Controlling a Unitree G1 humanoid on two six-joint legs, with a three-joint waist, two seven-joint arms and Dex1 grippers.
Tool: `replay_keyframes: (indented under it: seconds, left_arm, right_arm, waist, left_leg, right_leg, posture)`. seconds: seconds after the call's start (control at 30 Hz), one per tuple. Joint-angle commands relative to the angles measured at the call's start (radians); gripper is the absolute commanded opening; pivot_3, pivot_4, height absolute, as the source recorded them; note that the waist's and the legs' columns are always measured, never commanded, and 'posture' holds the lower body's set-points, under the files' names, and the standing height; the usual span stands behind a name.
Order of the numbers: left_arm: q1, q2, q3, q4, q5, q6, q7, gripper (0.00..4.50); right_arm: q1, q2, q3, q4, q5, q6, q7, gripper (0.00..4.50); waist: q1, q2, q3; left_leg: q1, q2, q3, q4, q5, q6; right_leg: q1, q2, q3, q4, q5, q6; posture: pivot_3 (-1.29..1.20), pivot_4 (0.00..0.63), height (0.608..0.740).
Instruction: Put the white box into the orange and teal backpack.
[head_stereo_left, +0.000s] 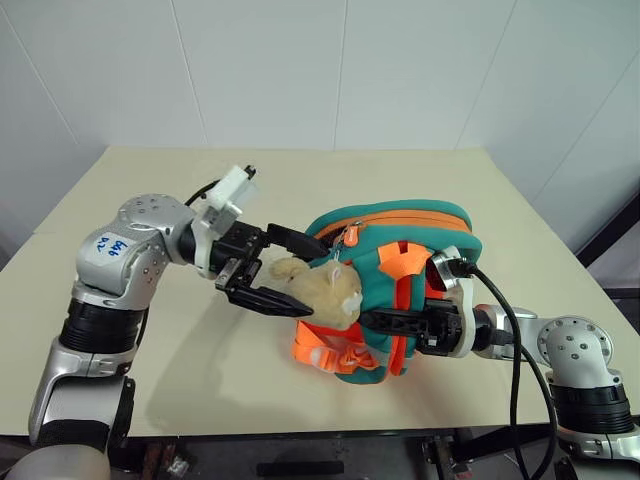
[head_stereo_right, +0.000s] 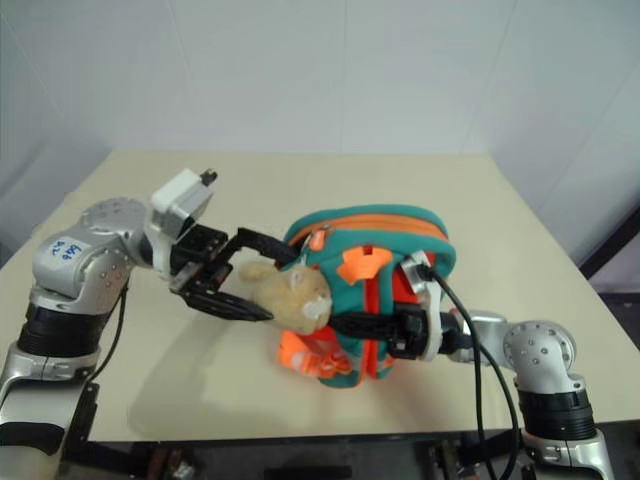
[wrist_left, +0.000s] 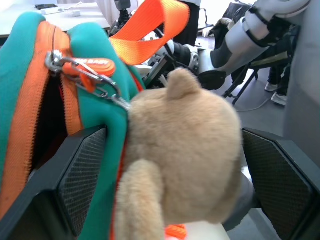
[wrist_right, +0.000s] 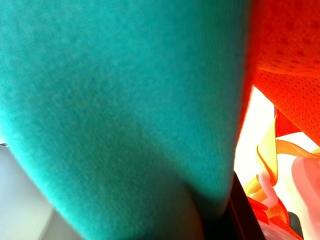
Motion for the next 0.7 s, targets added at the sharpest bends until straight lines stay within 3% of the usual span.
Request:
replay_keyframes:
  seconds: [0.03, 0.27, 0.53, 0.7]
  left_arm:
    - [0.001, 0.039, 0.047, -0.079, -0.055, 0.029, 0.003, 4.49]
    - [0.020, 0.067, 0.073, -0.121, -0.097, 0.072, 0.035, 4.49]
    - [0.048, -0.017, 0.014, -0.045, 0.093, -0.205, 0.101, 4.49]
    - [0.036, -0.023, 0.006, -0.010, 0.124, -0.249, 0.097, 4.49]
  right_arm:
    - [-0.013, 0.008, 0.003, -0.013, 0.002, -0.011, 0.016, 0.03]
    - [-0.024, 0.009, 0.013, 0.000, -0.012, -0.015, 0.036, 0.03]
    - [-0.031, 0.010, 0.011, 0.000, -0.017, -0.013, 0.043, 0.03]
    - [-0.017, 0.007, 0.000, -0.011, -0.011, -0.011, 0.036, 0.03]
  waist:
    - [-0.001, 0.000, 0.000]
    - [0.000, 0.000, 0.000]
    - [0.003, 0.000, 0.000]
    - [0.001, 0.000, 0.000]
  left_leg:
    - [0.000, 0.000, 0.000, 0.000, 0.000, 0.000]
    - [0.000, 0.000, 0.000, 0.000, 0.000, 0.000]
    - [0.001, 0.000, 0.000, 0.001, 0.000, 0.000]
    - [0.001, 0.000, 0.000, 0.001, 0.000, 0.000]
  right_leg:
    - [0.000, 0.000, 0.000, 0.000, 0.000, 0.000]
    - [0.000, 0.000, 0.000, 0.000, 0.000, 0.000]
    - [0.001, 0.000, 0.000, 0.000, 0.000, 0.000]
    - [0.001, 0.000, 0.000, 0.000, 0.000, 0.000]
  posture:
    - [0.00, 0.150, 0.740]
    - [0.00, 0.150, 0.740]
    - [0.00, 0.150, 0.740]
    - [0.00, 0.150, 0.740]
